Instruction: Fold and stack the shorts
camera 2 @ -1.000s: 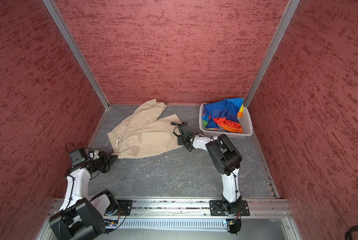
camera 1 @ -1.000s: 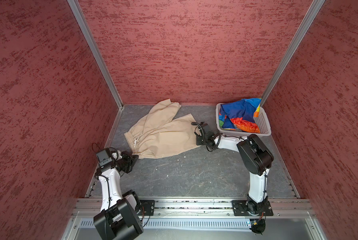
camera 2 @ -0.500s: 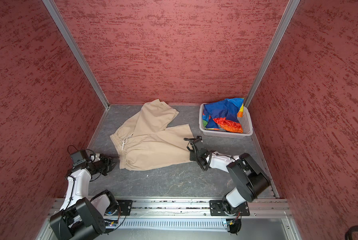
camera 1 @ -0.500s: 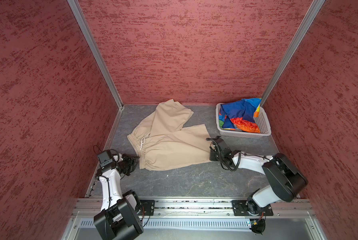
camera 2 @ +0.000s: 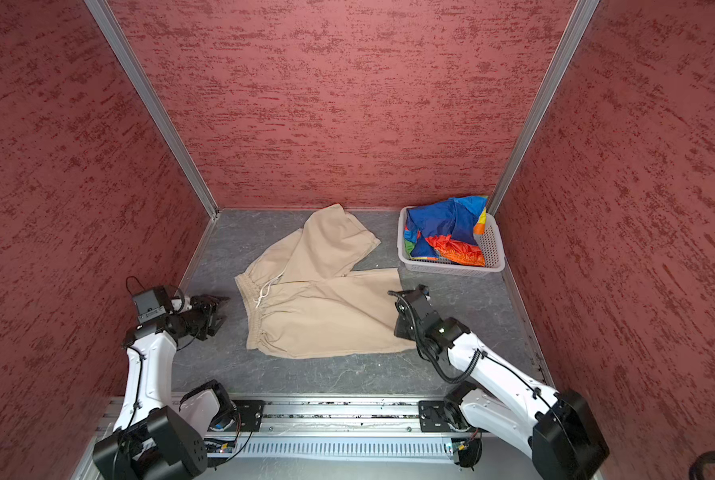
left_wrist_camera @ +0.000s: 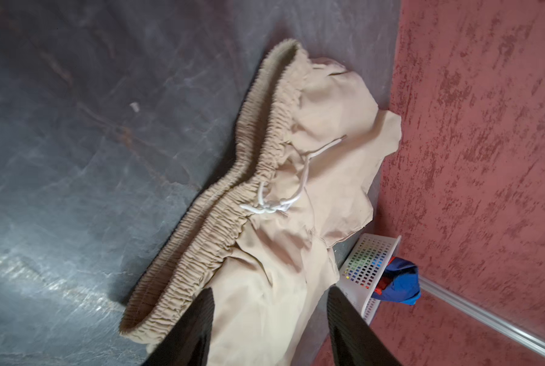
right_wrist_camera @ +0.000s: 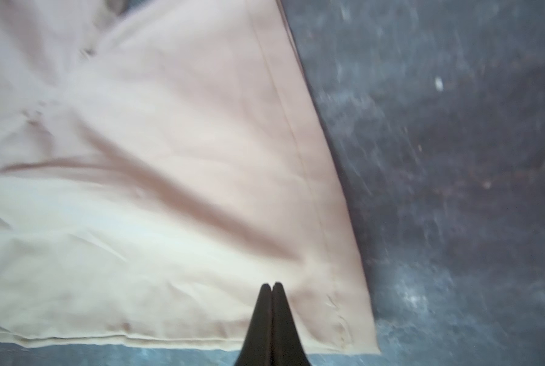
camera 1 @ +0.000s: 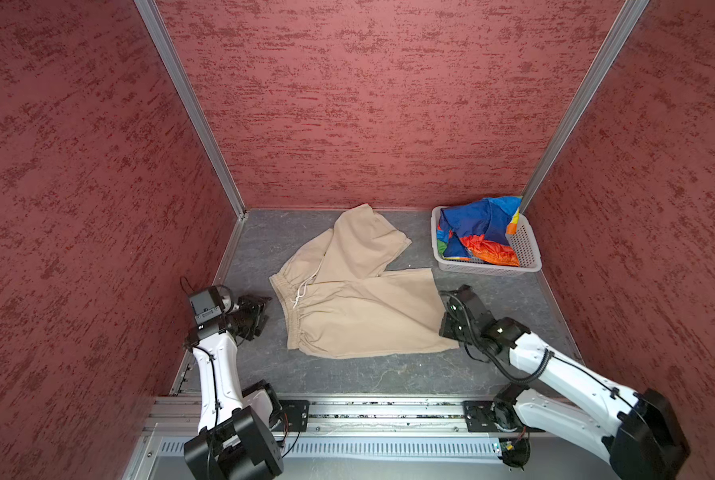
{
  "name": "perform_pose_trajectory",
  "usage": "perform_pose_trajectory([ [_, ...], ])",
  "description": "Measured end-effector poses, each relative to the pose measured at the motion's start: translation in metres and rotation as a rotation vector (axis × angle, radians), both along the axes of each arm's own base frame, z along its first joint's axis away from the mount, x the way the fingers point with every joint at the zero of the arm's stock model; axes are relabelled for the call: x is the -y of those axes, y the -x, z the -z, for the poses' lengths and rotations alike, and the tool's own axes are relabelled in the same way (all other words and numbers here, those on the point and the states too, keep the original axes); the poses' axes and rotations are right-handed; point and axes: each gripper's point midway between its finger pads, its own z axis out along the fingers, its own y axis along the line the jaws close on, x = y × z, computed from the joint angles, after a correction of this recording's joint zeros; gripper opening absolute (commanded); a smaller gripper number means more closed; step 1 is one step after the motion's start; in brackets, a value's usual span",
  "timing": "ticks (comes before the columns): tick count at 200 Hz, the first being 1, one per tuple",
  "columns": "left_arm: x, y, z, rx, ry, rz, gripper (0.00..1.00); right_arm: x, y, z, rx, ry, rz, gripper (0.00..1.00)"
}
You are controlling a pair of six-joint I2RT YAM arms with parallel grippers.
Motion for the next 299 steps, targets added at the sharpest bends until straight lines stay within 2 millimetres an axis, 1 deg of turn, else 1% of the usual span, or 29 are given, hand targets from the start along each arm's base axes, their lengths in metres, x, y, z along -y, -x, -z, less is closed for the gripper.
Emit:
perform_pose_trajectory([
  [15,0.004,-0.019,-0.017,0.020,-0.048,0.041,0.62,-0.021,-0.035,-0.028,0.054,0.021,-0.038,0.27],
  [34,0.004,-0.049,-0.032,0.032,-0.085,0.068,0.58,-0.050,-0.081,-0.049,0.109,0.058,-0.099,0.39],
  [48,0.001,-0.070,-0.038,0.033,-0.106,0.071,0.57,-0.069,-0.114,-0.056,0.141,0.086,-0.139,0.46],
  [64,-0.001,-0.096,-0.043,0.031,-0.133,0.078,0.57,-0.089,-0.152,-0.059,0.160,0.106,-0.175,0.54],
  [84,0.005,-0.129,-0.046,0.025,-0.158,0.109,0.59,-0.105,-0.204,-0.061,0.192,0.114,-0.195,0.61],
  [102,0.014,-0.157,-0.044,0.018,-0.180,0.143,0.58,-0.109,-0.245,-0.056,0.204,0.128,-0.198,0.62],
  [120,0.023,-0.180,-0.033,-0.002,-0.203,0.178,0.56,-0.109,-0.287,-0.049,0.213,0.140,-0.191,0.62],
  [129,0.027,-0.190,-0.024,-0.018,-0.209,0.191,0.56,-0.108,-0.307,-0.046,0.217,0.145,-0.187,0.62],
  [138,0.030,-0.198,-0.013,-0.038,-0.210,0.202,0.52,-0.105,-0.323,-0.041,0.216,0.151,-0.183,0.62],
  [159,0.034,-0.214,0.013,-0.085,-0.211,0.222,0.50,-0.096,-0.354,-0.030,0.213,0.165,-0.172,0.62],
  [177,0.036,-0.224,0.037,-0.128,-0.207,0.232,0.49,-0.087,-0.370,-0.019,0.206,0.171,-0.163,0.62],
  [188,0.037,-0.229,0.050,-0.150,-0.204,0.236,0.48,-0.081,-0.376,-0.011,0.195,0.173,-0.157,0.62],
  [206,0.037,-0.235,0.067,-0.178,-0.199,0.240,0.47,-0.072,-0.376,0.003,0.157,0.168,-0.160,0.62],
  [225,0.037,-0.238,0.079,-0.200,-0.193,0.240,0.46,-0.069,-0.374,0.009,0.136,0.151,-0.171,0.62],
  [249,0.037,-0.238,0.086,-0.214,-0.188,0.238,0.46,-0.074,-0.371,0.018,0.116,0.127,-0.192,0.59],
  [281,0.039,-0.239,0.086,-0.209,-0.193,0.241,0.45,-0.080,-0.365,0.028,0.089,0.105,-0.218,0.58],
  [299,0.038,-0.240,0.087,-0.209,-0.198,0.238,0.45,-0.082,-0.363,0.033,0.080,0.100,-0.225,0.54],
])
